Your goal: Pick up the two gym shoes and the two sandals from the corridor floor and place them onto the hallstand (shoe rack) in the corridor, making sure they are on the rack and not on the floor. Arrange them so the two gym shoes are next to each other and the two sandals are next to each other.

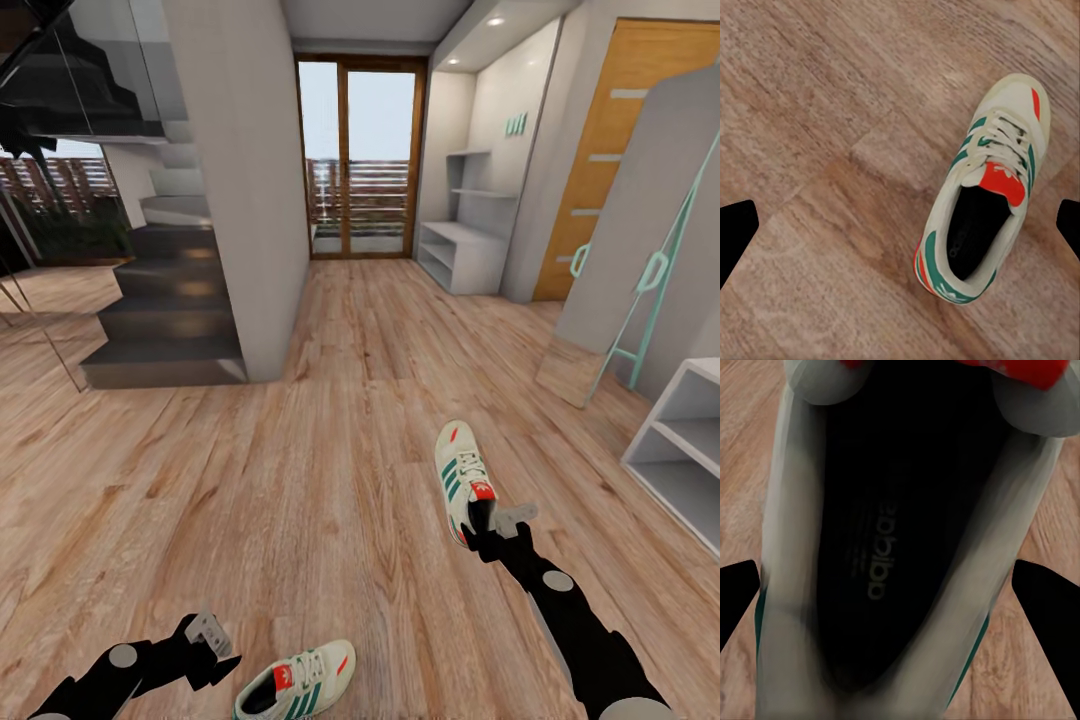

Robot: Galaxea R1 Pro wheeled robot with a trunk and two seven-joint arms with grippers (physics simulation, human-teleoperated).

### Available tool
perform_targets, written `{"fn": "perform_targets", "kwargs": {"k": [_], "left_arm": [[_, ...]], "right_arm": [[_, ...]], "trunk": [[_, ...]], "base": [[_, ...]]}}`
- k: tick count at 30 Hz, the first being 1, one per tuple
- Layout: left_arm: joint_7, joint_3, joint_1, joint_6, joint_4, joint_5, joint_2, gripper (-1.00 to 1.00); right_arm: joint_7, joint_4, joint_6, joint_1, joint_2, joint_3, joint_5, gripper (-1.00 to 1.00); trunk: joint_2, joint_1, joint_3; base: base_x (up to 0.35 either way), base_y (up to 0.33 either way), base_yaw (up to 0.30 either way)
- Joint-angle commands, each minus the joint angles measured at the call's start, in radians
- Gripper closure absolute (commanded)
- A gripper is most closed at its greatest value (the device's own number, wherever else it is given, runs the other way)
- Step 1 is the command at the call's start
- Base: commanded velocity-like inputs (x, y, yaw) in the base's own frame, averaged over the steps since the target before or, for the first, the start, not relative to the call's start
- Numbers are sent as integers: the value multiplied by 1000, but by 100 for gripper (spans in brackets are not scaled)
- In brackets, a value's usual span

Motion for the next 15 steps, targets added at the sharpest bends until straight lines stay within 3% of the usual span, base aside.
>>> {"fn": "perform_targets", "kwargs": {"k": [1,15], "left_arm": [[-4,8,-1,-6,0,-10,-1,-100],[-3,3,-5,-1,-6,-11,-5,-100]], "right_arm": [[7,-2,5,0,1,-3,9,100],[7,-2,8,0,1,-4,9,100]], "trunk": [[-8,4,-5],[-106,57,-69]], "base": [[0,0,22],[0,0,18]]}}
